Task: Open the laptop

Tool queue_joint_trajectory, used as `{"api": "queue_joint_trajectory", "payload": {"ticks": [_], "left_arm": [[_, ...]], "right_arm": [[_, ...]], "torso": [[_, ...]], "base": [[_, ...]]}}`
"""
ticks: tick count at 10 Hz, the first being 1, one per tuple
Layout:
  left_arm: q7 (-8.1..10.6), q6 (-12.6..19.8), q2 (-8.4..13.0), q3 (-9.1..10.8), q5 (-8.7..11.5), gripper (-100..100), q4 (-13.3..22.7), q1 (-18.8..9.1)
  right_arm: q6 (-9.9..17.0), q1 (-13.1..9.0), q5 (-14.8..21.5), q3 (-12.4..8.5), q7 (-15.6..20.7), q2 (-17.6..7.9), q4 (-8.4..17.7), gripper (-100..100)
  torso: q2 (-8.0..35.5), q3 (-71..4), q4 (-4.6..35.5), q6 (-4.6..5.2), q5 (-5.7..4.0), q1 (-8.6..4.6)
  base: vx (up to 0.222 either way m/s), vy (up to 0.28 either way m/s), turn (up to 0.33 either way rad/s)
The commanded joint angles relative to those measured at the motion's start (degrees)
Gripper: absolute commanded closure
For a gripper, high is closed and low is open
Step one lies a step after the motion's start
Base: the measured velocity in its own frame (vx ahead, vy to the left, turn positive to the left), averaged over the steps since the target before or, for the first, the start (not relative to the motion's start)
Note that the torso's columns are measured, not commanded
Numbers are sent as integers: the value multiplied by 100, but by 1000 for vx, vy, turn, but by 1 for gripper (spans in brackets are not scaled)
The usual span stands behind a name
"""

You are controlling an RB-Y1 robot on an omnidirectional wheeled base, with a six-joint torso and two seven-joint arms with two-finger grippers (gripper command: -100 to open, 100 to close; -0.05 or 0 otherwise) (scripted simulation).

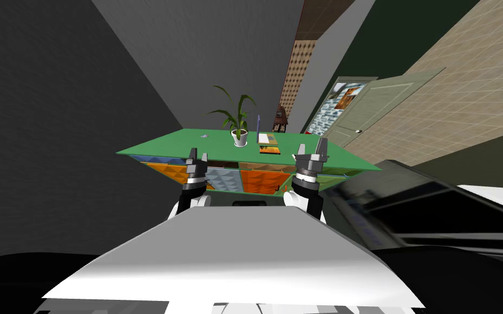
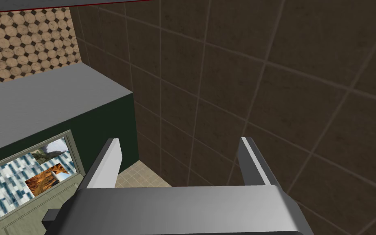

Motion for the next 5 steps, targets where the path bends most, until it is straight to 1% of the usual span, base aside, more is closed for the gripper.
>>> {"api": "queue_joint_trajectory", "payload": {"ticks": [1,5], "left_arm": [[0,0,0,0,0,0,0,0],[0,0,0,0,0,0,-1,0]], "right_arm": [[0,0,0,0,0,0,0,0],[0,0,0,0,0,0,-1,0]], "torso": [[232,-467,235,0,0,0],[1845,-3692,1846,0,0,0]], "base": [[0,0,0],[0,0,0]]}}
